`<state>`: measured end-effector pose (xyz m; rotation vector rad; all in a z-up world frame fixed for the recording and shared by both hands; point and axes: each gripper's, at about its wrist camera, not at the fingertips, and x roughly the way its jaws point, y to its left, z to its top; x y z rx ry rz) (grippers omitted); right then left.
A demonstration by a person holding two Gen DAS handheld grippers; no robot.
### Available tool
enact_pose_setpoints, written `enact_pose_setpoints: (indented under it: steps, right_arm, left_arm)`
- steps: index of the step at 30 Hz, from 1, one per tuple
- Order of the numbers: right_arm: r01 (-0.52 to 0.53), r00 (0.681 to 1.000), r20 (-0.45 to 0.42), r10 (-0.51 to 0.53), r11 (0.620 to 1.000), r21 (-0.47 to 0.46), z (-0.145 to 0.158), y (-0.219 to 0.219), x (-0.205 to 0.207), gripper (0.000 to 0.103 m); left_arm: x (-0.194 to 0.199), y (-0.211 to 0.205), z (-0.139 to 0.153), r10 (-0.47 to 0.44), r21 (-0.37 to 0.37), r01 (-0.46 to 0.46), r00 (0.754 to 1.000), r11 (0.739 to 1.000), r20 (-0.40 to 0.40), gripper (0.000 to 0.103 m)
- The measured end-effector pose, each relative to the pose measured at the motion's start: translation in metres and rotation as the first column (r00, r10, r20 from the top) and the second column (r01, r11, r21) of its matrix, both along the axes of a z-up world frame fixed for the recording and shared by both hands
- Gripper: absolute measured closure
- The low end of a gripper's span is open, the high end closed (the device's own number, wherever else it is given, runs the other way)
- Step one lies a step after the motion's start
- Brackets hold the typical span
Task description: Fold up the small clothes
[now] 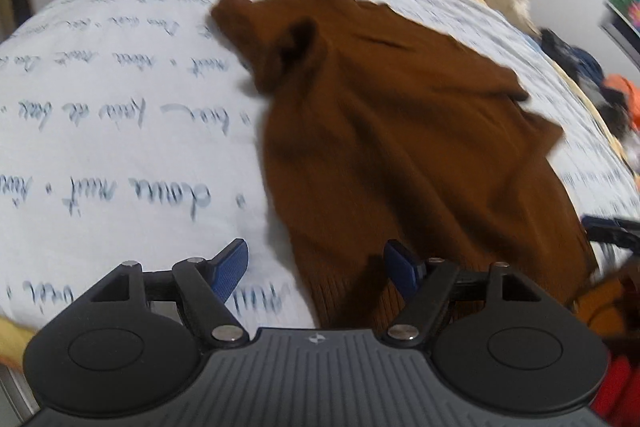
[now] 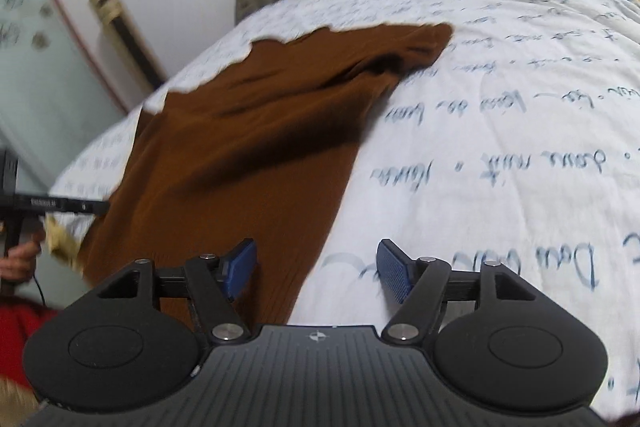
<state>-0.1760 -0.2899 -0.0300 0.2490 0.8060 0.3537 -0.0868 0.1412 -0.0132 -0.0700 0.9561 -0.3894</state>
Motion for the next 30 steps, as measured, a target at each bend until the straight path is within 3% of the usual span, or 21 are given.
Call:
enact_pose_setpoints:
  steps: [5, 8, 10, 11, 12, 13, 16, 18, 22, 30]
  right_arm:
    - [-0.078, 0.997, -0.013, 0.078, 0.997, 0.023, -0.003, 0.022, -0.005, 0.045]
    - [-0.133, 0.991, -0.005, 0.133, 0.990, 0.038, -0.005, 0.041, 0.000, 0.050]
    - [-0.155, 0.988, 0.009, 0.155, 0.988, 0.016, -0.004, 0.053, 0.005, 0.053]
    - [-0.158, 0.987, 0.012, 0.158, 0.987, 0.016, -0.004, 0.056, 0.007, 0.061]
    - [-0.154, 0.988, 0.015, 0.154, 0.988, 0.020, -0.004, 0.057, 0.010, 0.075]
    - [-0.148, 0.989, 0.015, 0.147, 0.989, 0.029, -0.004, 0.058, 0.012, 0.083]
    - [-0.147, 0.989, 0.038, 0.146, 0.989, 0.022, 0.002, 0.060, 0.010, 0.084]
    - [-0.139, 0.989, 0.056, 0.135, 0.988, 0.071, 0.009, 0.054, 0.007, 0.084]
    - [-0.141, 0.984, 0.127, 0.122, 0.979, 0.148, 0.038, 0.037, 0.000, 0.085]
    - [-0.161, 0.957, 0.266, 0.114, 0.974, 0.160, 0.089, 0.018, -0.021, 0.085]
  left_arm:
    - [-0.013, -0.016, -0.003, -0.069, 0.007, 0.069, 0.998, 0.998, 0.008, 0.030]
    - [-0.015, -0.033, -0.005, -0.109, 0.014, 0.109, 0.994, 0.994, 0.020, 0.036]
    - [-0.018, -0.045, -0.005, -0.132, 0.038, 0.130, 0.991, 0.991, 0.039, 0.056]
    - [-0.019, -0.048, -0.005, -0.138, 0.047, 0.135, 0.990, 0.990, 0.043, 0.063]
    - [-0.019, -0.051, -0.004, -0.146, 0.047, 0.144, 0.988, 0.988, 0.041, 0.082]
    - [-0.018, -0.052, -0.003, -0.157, 0.024, 0.156, 0.987, 0.987, 0.025, 0.093]
    - [-0.021, -0.056, 0.001, -0.163, 0.037, 0.162, 0.986, 0.986, 0.037, 0.094]
    - [-0.026, -0.058, 0.008, -0.170, 0.049, 0.167, 0.983, 0.985, 0.067, 0.094]
    - [-0.034, -0.048, 0.038, -0.170, -0.009, 0.174, 0.975, 0.985, 0.143, 0.094]
    - [-0.047, -0.022, 0.083, -0.151, -0.125, 0.184, 0.960, 0.975, 0.238, 0.094]
